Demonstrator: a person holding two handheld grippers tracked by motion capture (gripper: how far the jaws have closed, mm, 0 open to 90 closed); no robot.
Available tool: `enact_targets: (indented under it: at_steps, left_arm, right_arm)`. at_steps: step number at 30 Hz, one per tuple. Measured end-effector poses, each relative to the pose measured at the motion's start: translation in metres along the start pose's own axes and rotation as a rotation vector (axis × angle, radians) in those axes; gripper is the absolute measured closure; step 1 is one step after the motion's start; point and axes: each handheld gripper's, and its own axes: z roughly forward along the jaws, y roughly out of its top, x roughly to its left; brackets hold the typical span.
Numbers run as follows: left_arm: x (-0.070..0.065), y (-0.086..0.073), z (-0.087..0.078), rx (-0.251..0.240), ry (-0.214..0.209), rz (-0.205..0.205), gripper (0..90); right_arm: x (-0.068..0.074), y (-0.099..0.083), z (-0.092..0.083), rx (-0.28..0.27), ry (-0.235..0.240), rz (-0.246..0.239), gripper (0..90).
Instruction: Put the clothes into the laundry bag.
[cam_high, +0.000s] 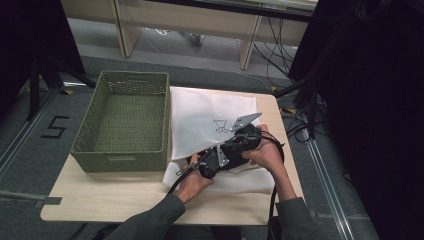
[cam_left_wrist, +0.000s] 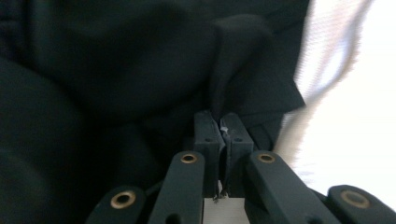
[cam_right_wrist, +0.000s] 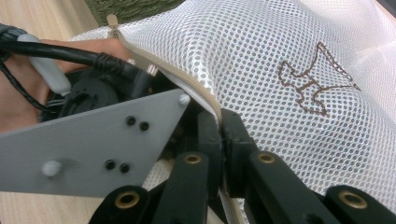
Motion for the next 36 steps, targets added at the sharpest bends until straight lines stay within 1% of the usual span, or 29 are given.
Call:
enact_targets:
  at_steps: [2,3,4,5,6,7,8,9,10,12,13,14,15,19,21,23,25,27,28,29,30,31,32,33,34,35,36]
  left_arm:
    - [0.002,0.0,0.0,-0.002,0.01,0.003,87.1]
    - [0.002,0.0,-0.001,0.003,0.028,0.025,87.1]
    - [0.002,0.0,-0.002,-0.002,0.058,0.043,87.1]
    - [0.004,0.0,-0.003,-0.005,0.067,0.044,87.1]
    - [0.005,-0.001,-0.003,-0.007,0.055,0.028,86.7]
    - [0.006,-0.002,-0.003,-0.01,0.044,0.005,86.0]
    - [0.006,-0.003,-0.004,-0.01,0.04,0.0,85.2]
    - [0.006,-0.003,-0.004,-0.01,0.04,0.0,83.8]
    - [0.007,-0.004,-0.006,-0.01,0.014,-0.023,81.6]
    - [0.006,-0.005,-0.011,-0.01,-0.013,-0.028,78.0]
    - [0.005,-0.005,-0.015,-0.007,-0.027,-0.021,76.7]
    - [0.004,-0.006,-0.018,-0.005,-0.033,-0.014,75.0]
    - [0.004,-0.008,-0.024,-0.002,-0.041,-0.016,72.8]
    - [0.007,-0.016,-0.041,0.003,-0.072,-0.04,68.0]
    - [0.009,-0.021,-0.049,0.005,-0.076,-0.055,65.8]
    - [0.012,-0.026,-0.058,0.001,-0.088,-0.078,65.4]
    - [0.015,-0.032,-0.068,0.001,-0.081,-0.081,65.5]
    - [0.02,-0.038,-0.077,0.006,-0.083,-0.099,65.8]
    - [0.022,-0.041,-0.079,0.004,-0.084,-0.109,65.8]
    - [0.024,-0.043,-0.082,0.006,-0.088,-0.122,65.8]
    - [0.025,-0.045,-0.086,0.002,-0.093,-0.131,65.9]
    - [0.026,-0.048,-0.089,0.003,-0.097,-0.136,66.1]
    - [0.027,-0.05,-0.092,0.007,-0.098,-0.131,66.2]
    - [0.026,-0.053,-0.094,0.008,-0.103,-0.136,66.2]
    - [0.026,-0.055,-0.096,0.017,-0.112,-0.127,66.4]
    - [0.025,-0.057,-0.098,0.022,-0.119,-0.127,66.9]
    - [0.024,-0.059,-0.099,0.026,-0.133,-0.13,67.1]
  right_arm:
    - [-0.001,0.0,-0.001,-0.007,-0.002,-0.004,88.8]
    - [-0.001,0.0,-0.001,-0.009,-0.003,-0.002,88.8]
    - [-0.001,0.0,-0.001,-0.008,-0.005,0.004,88.9]
    - [-0.001,0.0,-0.001,-0.007,-0.006,0.004,88.8]
    - [-0.001,-0.001,-0.001,-0.003,-0.008,0.014,88.8]
    - [-0.001,-0.001,-0.001,-0.003,-0.009,0.011,88.8]
    - [-0.001,-0.001,0.0,0.0,-0.005,0.016,88.8]
    - [-0.001,-0.001,0.0,-0.002,-0.003,0.007,88.8]
    - [-0.001,-0.001,0.001,-0.002,-0.002,0.005,88.8]
    - [-0.001,-0.001,0.001,0.002,-0.002,0.009,88.8]
    - [0.0,-0.001,0.001,0.006,-0.002,0.016,88.8]
    - [0.0,-0.001,0.001,0.005,-0.001,0.006,88.8]
    - [0.0,-0.001,0.001,0.007,-0.003,0.011,88.8]
    - [0.001,-0.001,0.003,0.014,0.0,-0.002,88.8]
    - [0.002,-0.001,0.003,0.018,-0.004,-0.003,88.8]
    - [0.001,-0.001,0.004,0.02,0.001,-0.004,88.8]
    - [0.002,-0.001,0.005,0.023,0.003,-0.006,88.8]
    - [0.003,-0.001,0.005,0.028,0.002,0.002,88.7]
    - [0.003,0.0,0.005,0.027,-0.001,-0.003,88.8]
    - [0.003,0.0,0.005,0.031,0.001,0.002,88.8]
    - [0.003,0.0,0.006,0.029,0.004,-0.016,88.8]
    - [0.004,0.0,0.006,0.033,0.005,-0.019,88.8]
    - [0.005,0.0,0.006,0.04,0.006,-0.011,88.8]
    - [0.005,0.0,0.007,0.041,0.01,-0.02,88.8]
    - [0.005,0.0,0.008,0.045,0.011,-0.018,88.8]
    - [0.005,0.0,0.01,0.05,0.015,-0.028,88.8]
    - [0.006,-0.001,0.011,0.056,0.014,-0.028,88.8]
